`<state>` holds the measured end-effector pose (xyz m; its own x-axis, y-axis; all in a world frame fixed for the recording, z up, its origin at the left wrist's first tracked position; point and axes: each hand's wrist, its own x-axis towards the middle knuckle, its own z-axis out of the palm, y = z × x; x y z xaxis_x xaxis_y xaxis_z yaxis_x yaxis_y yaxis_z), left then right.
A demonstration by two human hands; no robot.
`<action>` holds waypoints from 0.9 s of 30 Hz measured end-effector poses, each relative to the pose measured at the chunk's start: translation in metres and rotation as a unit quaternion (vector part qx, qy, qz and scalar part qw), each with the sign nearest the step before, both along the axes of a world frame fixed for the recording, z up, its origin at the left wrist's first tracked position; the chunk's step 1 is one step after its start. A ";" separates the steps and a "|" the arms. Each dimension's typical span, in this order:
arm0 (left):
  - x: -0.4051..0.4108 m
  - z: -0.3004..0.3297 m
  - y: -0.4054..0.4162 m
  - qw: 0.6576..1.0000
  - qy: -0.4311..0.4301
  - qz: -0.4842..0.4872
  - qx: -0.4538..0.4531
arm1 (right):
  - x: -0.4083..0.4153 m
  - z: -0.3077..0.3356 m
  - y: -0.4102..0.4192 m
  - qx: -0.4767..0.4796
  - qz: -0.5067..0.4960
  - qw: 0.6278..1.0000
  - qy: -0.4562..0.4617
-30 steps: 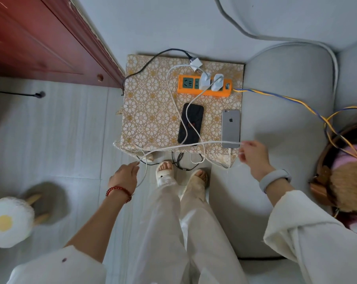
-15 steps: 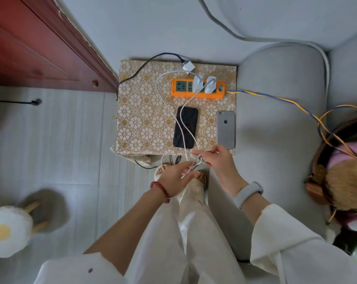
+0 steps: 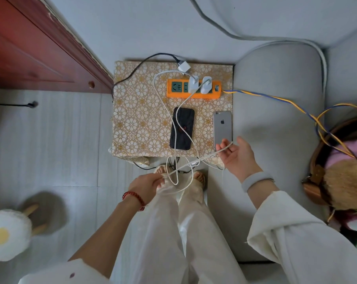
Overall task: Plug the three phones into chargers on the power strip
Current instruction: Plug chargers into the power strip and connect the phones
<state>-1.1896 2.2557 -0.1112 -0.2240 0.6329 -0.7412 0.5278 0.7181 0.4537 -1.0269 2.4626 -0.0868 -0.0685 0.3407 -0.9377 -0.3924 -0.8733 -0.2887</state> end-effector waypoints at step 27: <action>0.033 -0.072 0.152 0.970 0.213 0.117 -0.009 | 0.015 -0.042 0.006 0.298 0.400 0.822 -0.276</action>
<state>-1.1562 2.4081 -0.1832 -0.6489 0.5149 -0.5601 0.4859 0.8470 0.2157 -1.0114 2.4686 -0.1292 -0.1140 0.8036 -0.5841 0.5724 -0.4274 -0.6998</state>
